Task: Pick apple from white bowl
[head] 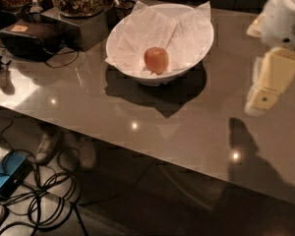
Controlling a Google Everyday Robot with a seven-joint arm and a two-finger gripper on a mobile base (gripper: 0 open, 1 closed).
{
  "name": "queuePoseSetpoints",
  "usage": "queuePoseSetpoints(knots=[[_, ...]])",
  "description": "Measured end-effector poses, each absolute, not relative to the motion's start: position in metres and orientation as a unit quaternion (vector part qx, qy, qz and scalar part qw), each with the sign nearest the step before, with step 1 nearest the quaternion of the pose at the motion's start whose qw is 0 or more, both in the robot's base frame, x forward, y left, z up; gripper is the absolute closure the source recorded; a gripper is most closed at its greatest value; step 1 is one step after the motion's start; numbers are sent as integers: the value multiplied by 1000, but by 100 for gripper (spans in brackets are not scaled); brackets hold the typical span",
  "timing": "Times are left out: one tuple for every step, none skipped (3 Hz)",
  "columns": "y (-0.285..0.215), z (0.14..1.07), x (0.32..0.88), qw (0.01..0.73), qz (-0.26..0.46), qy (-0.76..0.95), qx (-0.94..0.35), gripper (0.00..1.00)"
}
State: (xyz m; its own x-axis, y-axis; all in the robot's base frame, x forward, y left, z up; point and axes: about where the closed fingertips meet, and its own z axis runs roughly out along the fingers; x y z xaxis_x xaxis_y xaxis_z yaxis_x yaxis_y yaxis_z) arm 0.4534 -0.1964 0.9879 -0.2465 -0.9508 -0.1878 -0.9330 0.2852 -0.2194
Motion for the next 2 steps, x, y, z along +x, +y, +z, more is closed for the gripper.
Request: queuePoseSetpoints(knots=[[-154, 1009, 483, 135, -43, 788, -599, 0], [-140, 1016, 492, 153, -47, 781, -604, 0]])
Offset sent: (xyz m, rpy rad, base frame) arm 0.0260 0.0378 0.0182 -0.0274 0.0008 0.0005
